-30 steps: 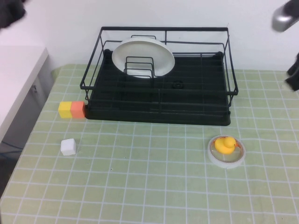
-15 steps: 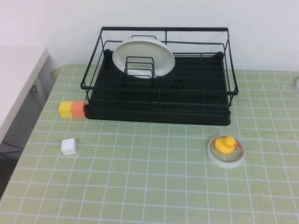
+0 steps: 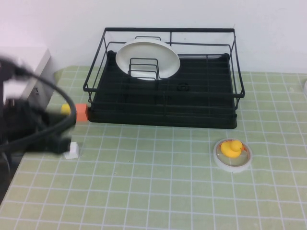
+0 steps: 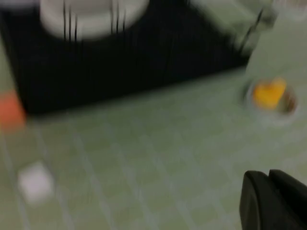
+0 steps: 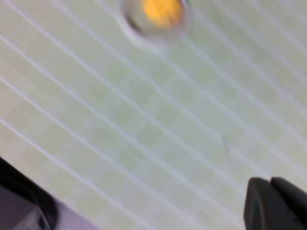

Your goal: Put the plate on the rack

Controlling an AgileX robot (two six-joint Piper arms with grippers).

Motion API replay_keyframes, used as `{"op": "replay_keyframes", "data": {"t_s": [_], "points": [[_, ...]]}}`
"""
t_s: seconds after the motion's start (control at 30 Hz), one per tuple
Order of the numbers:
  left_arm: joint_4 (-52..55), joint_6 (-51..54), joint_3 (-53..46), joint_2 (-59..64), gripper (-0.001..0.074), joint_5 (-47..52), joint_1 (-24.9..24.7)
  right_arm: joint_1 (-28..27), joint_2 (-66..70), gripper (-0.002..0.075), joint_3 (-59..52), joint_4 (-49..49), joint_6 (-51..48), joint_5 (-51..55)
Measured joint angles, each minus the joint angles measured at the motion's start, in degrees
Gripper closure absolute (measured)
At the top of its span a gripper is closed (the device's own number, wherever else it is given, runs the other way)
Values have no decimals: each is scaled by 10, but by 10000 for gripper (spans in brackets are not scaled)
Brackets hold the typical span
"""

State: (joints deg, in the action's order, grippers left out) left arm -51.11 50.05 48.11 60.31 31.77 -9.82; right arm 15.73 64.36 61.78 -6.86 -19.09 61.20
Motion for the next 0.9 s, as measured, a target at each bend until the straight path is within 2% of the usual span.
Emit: {"op": "replay_keyframes", "data": {"t_s": [0.1,0.2,0.27,0.57,0.9], "points": [[185,-208,-2,-1,736,53,-4,0,-43,726,-44,-70,46,10],[278,-328,-10,-11,736,49,-19,0,-96,726,-95,-104,87,-28],[293,-361,-28,-27,736,27,-25,0,-135,726,-133,-105,100,-82],[304,-382,-194,-220,736,-82,-28,0,-306,726,-306,-92,187,-304],[304,-367,-320,-448,736,-100,-28,0,-427,726,-372,-85,233,-303]]}}
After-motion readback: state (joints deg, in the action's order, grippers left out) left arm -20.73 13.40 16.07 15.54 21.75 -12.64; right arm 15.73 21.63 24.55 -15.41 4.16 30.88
